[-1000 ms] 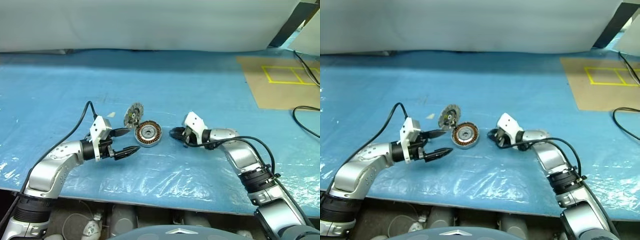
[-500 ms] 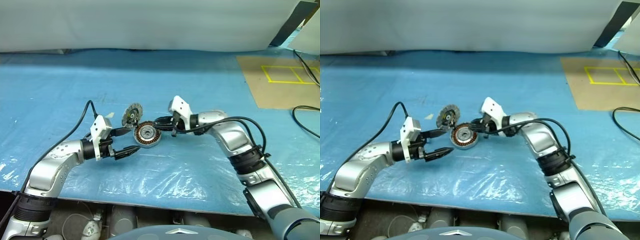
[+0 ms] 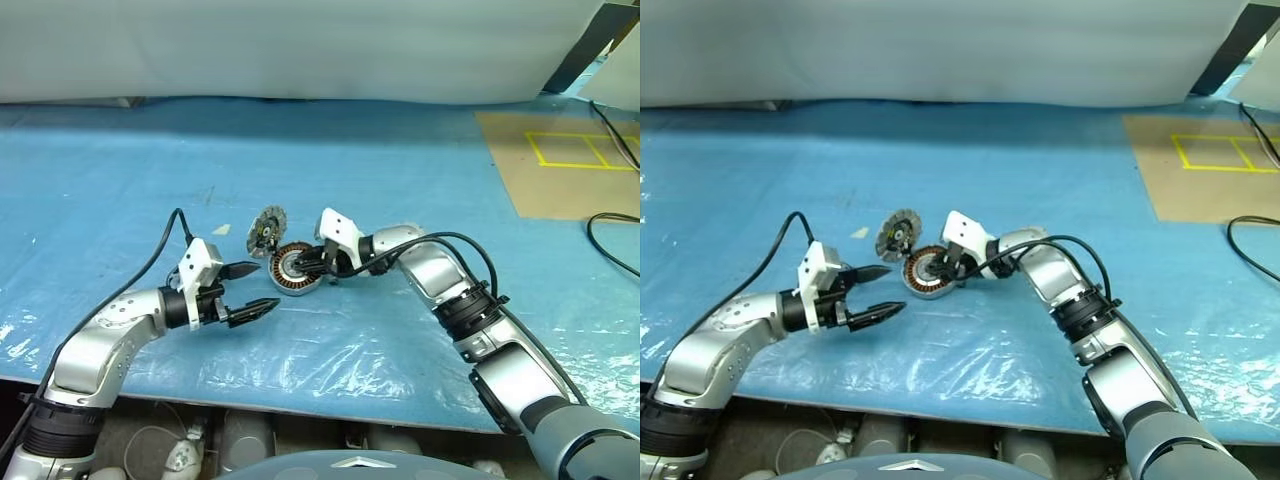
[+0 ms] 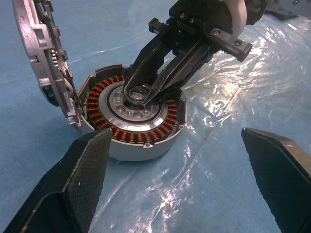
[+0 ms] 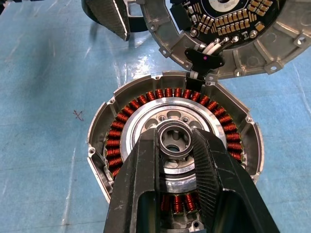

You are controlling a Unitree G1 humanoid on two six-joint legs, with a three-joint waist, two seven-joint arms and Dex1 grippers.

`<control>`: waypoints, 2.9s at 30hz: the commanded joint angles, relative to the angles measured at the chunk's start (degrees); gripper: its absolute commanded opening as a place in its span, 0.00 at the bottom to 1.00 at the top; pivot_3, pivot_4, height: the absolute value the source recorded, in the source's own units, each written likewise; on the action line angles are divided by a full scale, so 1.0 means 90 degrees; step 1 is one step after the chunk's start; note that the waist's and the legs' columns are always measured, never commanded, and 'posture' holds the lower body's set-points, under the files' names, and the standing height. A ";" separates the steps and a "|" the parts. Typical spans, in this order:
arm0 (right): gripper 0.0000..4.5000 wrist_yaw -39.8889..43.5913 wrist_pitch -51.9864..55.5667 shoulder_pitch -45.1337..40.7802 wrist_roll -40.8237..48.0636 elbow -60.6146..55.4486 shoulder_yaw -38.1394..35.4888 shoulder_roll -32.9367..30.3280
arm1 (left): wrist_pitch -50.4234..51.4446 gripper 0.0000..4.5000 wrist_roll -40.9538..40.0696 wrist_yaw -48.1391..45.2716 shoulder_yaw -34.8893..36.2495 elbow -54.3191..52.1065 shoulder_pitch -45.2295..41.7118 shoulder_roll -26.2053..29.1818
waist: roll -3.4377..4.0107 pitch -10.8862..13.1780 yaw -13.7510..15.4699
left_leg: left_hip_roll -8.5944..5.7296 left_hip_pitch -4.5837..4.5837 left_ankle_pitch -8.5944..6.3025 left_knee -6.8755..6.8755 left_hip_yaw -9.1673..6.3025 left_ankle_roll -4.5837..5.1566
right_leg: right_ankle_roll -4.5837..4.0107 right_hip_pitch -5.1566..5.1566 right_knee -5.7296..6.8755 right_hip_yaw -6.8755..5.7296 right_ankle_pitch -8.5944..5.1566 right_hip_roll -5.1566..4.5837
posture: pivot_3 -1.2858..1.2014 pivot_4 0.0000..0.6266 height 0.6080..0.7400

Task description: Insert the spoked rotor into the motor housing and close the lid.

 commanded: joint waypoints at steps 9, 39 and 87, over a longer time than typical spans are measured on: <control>0.13 0.0086 -0.0485 -0.0121 -0.0300 0.0248 -0.0011 0.0146 | -0.0080 1.00 -0.0082 0.0001 0.0097 -0.0135 -0.0091 0.0021 | 0.0000 0.0000 -0.0002 | 0.0000 0.0001 0.0000 0.0001 0.0000 0.0000 | -0.0001 0.0001 0.0003 0.0000 0.0000 0.0000 | 0.52 0.24 1.00; 0.13 0.0239 -0.0574 -0.0131 -0.0473 0.0306 -0.0021 0.0159 | -0.0126 1.00 -0.0008 -0.0017 0.0051 0.0025 -0.0159 -0.0032 | 0.0000 0.0000 -0.0002 | 0.0001 0.0003 0.0000 0.0007 0.0000 0.0001 | -0.0004 0.0002 0.0009 0.0000 -0.0002 0.0000 | 0.52 0.24 1.00; 0.00 0.0086 -0.0186 -0.0194 0.0057 0.0463 -0.0549 0.0566 | -0.0120 1.00 0.0000 -0.0062 0.0001 0.0103 -0.0241 -0.0028 | 0.0000 0.0000 -0.0006 | 0.0001 0.0000 0.0000 0.0004 0.0000 0.0001 | -0.0005 -0.0004 0.0011 0.0000 -0.0002 0.0000 | 0.52 0.24 1.00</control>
